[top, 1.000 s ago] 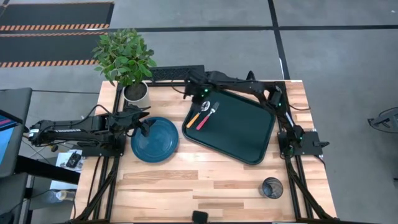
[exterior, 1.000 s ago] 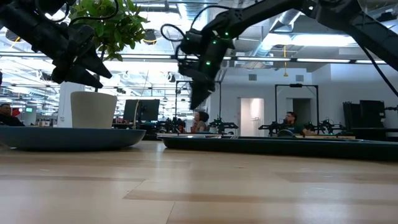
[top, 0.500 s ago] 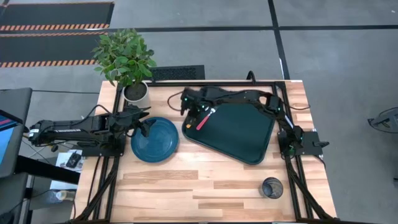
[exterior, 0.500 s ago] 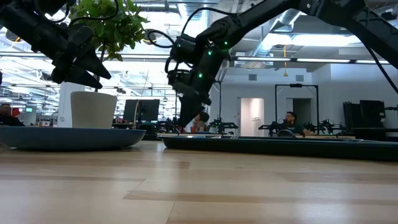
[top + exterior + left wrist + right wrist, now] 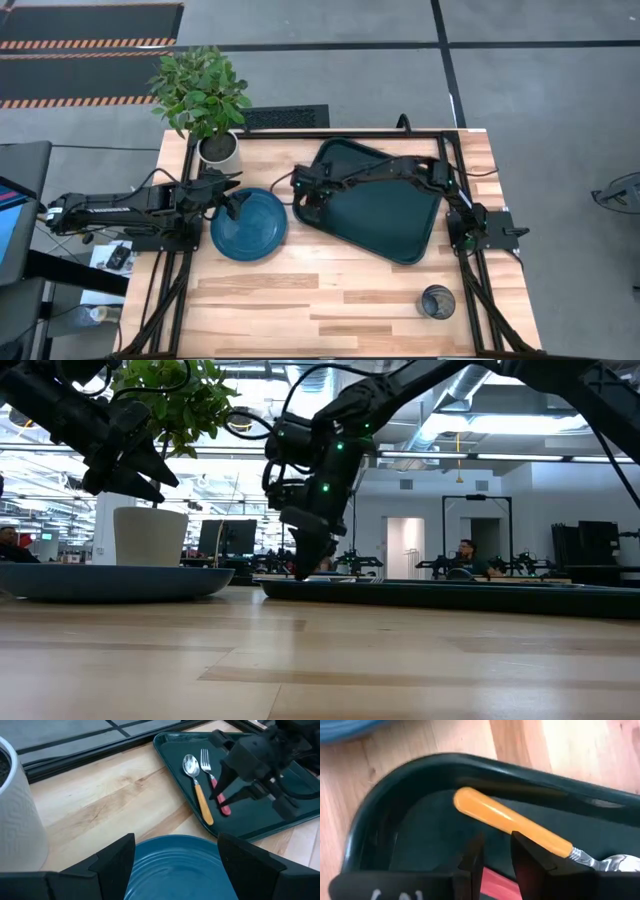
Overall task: Pick and place plate/cup/fork/spoon on tray
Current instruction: Put the pink fork on the black tray to the right of the orange spoon, then adjust the orange spoon on the black tray, then adjust the pink fork on the black tray
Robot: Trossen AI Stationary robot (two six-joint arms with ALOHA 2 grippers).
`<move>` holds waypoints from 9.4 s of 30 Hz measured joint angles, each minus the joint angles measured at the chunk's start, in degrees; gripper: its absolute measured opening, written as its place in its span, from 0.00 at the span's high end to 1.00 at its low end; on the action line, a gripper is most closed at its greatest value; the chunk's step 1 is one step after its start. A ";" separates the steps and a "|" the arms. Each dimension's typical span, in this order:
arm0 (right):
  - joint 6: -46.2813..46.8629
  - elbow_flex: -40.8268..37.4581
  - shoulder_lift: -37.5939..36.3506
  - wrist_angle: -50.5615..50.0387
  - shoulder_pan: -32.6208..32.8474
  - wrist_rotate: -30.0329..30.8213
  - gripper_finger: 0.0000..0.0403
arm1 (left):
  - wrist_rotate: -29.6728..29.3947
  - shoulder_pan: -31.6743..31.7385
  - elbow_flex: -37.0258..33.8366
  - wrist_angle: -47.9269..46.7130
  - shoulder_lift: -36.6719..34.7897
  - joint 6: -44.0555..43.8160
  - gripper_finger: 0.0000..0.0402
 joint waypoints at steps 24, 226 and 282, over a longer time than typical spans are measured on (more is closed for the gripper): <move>3.07 -1.04 -0.11 -5.26 2.18 2.88 0.71 | -0.13 0.00 0.02 0.00 0.02 0.34 0.33; 7.03 -12.97 -4.31 11.97 6.68 4.49 0.71 | -1.68 -0.02 0.00 -0.87 0.00 0.52 0.33; 11.59 -18.46 -8.92 8.10 8.36 6.02 0.71 | -1.95 0.00 0.00 -0.87 0.00 1.02 0.33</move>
